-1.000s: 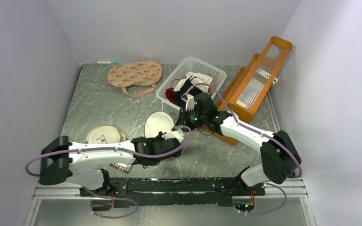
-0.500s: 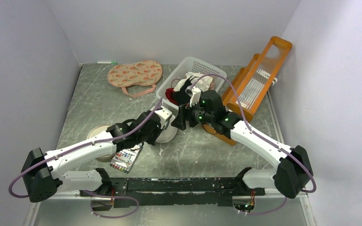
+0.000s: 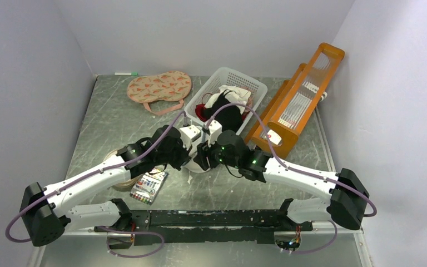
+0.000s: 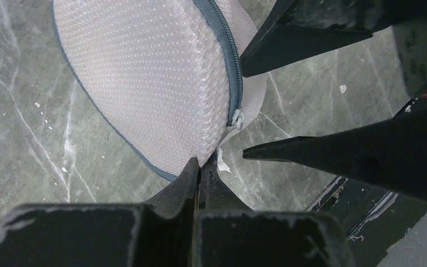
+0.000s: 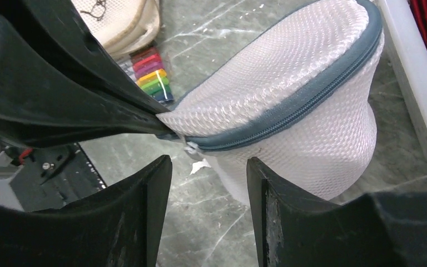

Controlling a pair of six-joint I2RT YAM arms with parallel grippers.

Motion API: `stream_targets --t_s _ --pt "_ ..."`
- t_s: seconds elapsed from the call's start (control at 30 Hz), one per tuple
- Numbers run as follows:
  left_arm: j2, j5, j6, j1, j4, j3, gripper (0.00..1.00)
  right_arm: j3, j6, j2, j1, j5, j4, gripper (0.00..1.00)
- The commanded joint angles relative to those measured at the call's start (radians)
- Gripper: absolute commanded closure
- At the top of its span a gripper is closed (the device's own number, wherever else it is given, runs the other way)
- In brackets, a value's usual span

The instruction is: Unzip the laundry bag and remove the bra

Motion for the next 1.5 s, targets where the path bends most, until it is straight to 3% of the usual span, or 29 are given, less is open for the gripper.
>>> stream_targets --t_s 0.0,0.27,0.4,0.67,0.97,1.47 --pt "-0.045 0.057 0.013 0.008 0.058 -0.018 0.93 -0.09 -0.039 -0.039 0.045 0.121 0.17 0.48" --pt "-0.058 0.032 0.019 0.007 0.042 -0.022 0.93 -0.209 -0.058 -0.083 0.063 0.117 0.383 0.47" --pt "-0.06 0.021 0.024 0.007 0.039 -0.021 0.93 -0.188 -0.055 -0.066 0.079 0.143 0.38 0.58" --pt "-0.06 0.06 0.018 0.009 0.05 -0.02 0.93 -0.19 0.0 -0.049 0.093 0.23 0.395 0.51" --pt "-0.032 0.073 0.028 0.01 0.037 -0.01 0.93 -0.199 0.007 -0.082 0.102 0.328 0.365 0.55" --pt "-0.017 0.07 0.032 0.017 0.036 -0.007 0.93 -0.196 0.004 -0.134 0.101 0.318 0.295 0.67"
